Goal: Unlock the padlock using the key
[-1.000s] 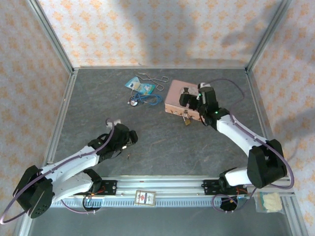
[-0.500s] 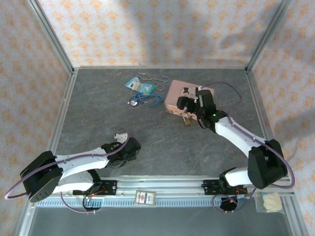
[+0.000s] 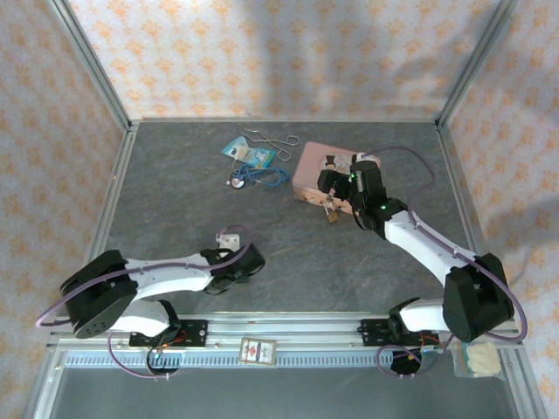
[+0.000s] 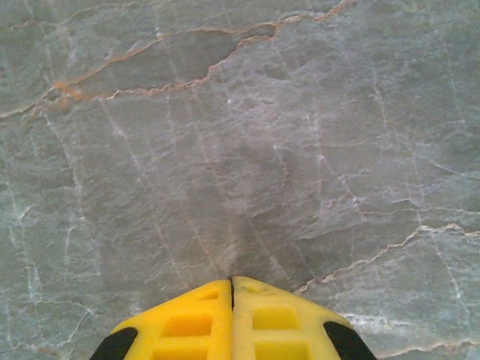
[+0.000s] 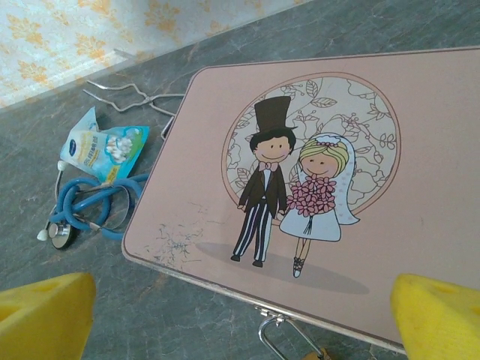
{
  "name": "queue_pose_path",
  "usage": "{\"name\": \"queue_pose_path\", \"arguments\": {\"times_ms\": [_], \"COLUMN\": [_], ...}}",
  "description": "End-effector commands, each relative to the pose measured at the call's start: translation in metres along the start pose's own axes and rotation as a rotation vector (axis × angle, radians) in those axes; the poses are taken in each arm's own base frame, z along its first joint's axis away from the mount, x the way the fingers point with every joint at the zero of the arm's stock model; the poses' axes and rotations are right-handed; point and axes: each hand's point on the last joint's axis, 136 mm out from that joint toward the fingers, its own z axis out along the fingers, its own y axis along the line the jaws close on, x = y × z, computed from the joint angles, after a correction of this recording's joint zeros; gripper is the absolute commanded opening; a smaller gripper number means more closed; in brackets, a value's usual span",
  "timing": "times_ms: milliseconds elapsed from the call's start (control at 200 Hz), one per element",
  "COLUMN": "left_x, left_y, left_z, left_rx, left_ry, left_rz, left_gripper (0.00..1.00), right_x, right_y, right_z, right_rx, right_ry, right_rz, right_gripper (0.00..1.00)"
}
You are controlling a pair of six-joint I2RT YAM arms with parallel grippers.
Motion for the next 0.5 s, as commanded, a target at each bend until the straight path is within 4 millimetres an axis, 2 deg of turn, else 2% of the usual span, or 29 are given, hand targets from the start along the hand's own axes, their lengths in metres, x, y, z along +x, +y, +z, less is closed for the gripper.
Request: {"name": "queue_pose_path", "arguments": {"times_ms": [0, 110, 220, 295, 495], "left_x": [-0.039, -0.049, -0.056, -0.057, -0.049], "left_y": [-0.117, -0.147, -0.154, -0.144, -0.097], "left_z": [-0.014, -0.020, -0.024, -0.025, -0.033], "left_rx": [0.373, 0.418, 0.423, 0.375, 0.252], "left_ry": [-0.080, -0.079, -0.089, -0.095, -0.084], "left_rz": [-0.027, 0.022, 0.043, 0.066, 0.100], "left_gripper": [0.00, 0.00, 0.00, 0.00, 0.00], "right_x": [-0.005, -0.002, 0.003, 0.007, 0.011], "right_y": [-0.003, -0.005, -0.006, -0.008, -0.004], "right_z": [-0.010, -0.014, -0.017, -0.018, -0.017], "right_rx": [0.019, 0.021, 0.010, 0.008, -0.026], "right_ry": [-0.024, -0.020, -0.009, -0.003, -0.002], "right_rz": [-0.021, -0.032, -0.036, -0.034, -0.021], "right_gripper": [1.00, 1.00, 1.00, 1.00, 1.00]}}
